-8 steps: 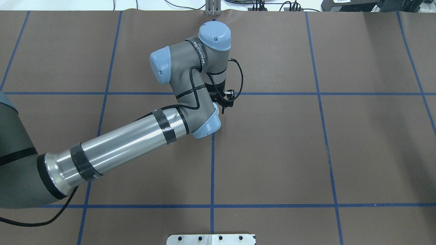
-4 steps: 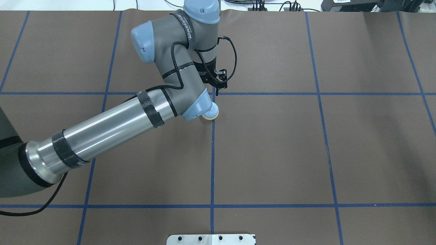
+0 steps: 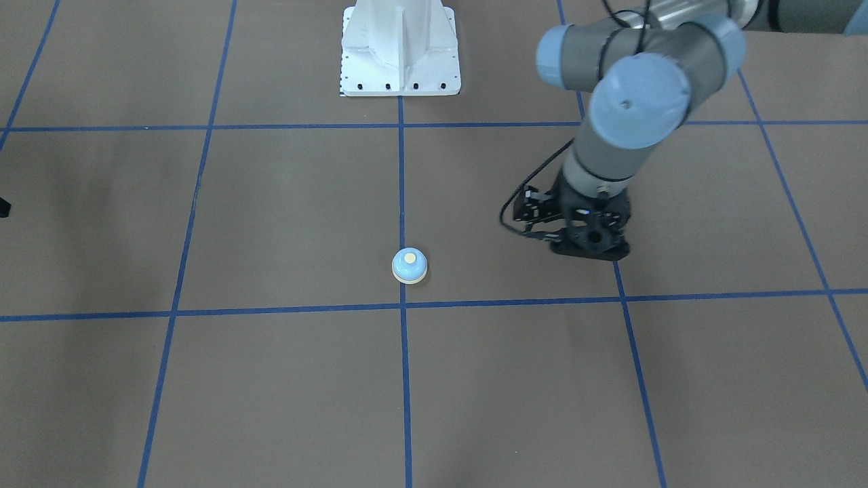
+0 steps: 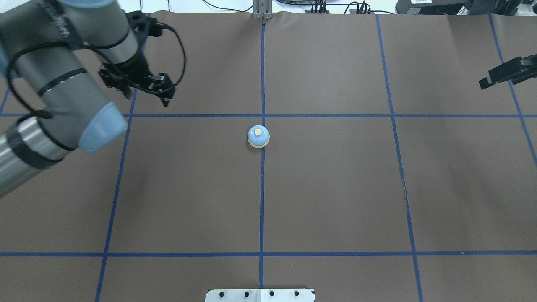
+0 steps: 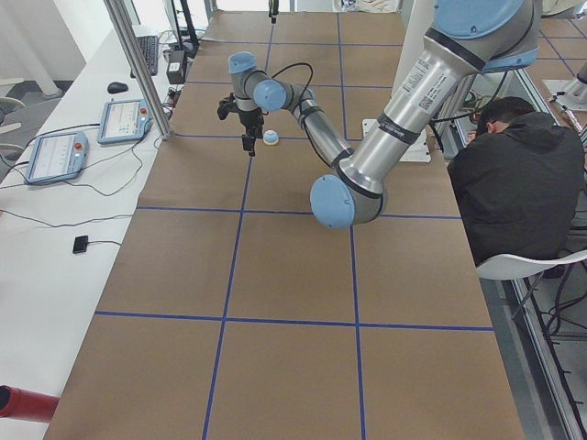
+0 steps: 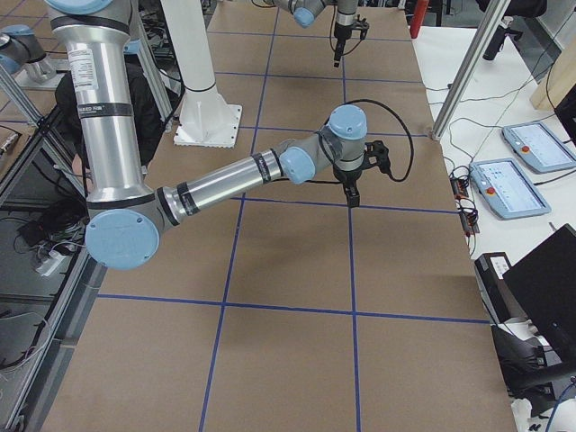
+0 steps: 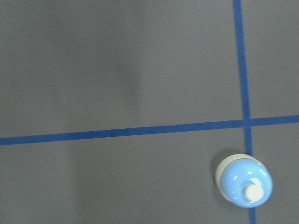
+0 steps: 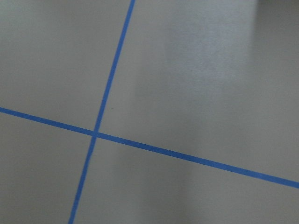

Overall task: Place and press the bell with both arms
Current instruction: 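Withdraw the left arm while the right arm reaches toward the bell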

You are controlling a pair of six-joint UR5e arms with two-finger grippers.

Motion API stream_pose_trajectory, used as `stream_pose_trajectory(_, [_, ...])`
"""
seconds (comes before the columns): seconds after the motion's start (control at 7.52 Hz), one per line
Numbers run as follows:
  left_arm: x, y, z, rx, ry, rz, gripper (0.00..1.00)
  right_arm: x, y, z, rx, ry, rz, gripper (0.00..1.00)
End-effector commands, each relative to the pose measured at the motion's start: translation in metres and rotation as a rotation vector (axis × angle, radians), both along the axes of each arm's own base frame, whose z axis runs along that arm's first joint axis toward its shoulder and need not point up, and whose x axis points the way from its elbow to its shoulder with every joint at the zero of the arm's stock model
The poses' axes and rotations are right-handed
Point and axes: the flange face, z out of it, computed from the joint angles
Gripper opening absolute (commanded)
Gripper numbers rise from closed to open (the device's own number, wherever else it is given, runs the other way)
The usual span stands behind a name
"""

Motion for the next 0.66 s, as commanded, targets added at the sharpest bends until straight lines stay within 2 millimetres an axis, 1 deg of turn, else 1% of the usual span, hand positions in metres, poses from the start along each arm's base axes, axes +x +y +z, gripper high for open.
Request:
stream_pose_trajectory(0.0, [-0.123,0.023,0.081,0.113,-0.053,0.053,1.00,-0.067,-0.010,-0.059,-0.020,-0.038,-0.004,1.00])
stream_pose_trajectory(0.13, [-0.170,0.022,0.114,0.132,-0.063,0.076,1.00,-0.101,-0.012,-0.092,-0.065,-0.051,-0.012,0.99])
stream_pose_trajectory(0.27, [-0.223,0.027,0.152,0.168,-0.082,0.111,1.00,-0.125,-0.021,-0.138,-0.089,-0.020,0.007,0.99])
stream_pose_trajectory(0.4, [-0.272,0.036,0.188,0.183,-0.107,0.127,1.00,-0.166,-0.015,-0.173,-0.086,0.033,-0.014,0.99])
stream_pose_trajectory(0.53, [-0.312,0.057,0.224,0.147,-0.125,0.105,1.00,-0.205,-0.006,-0.205,-0.103,0.053,-0.001,0.99])
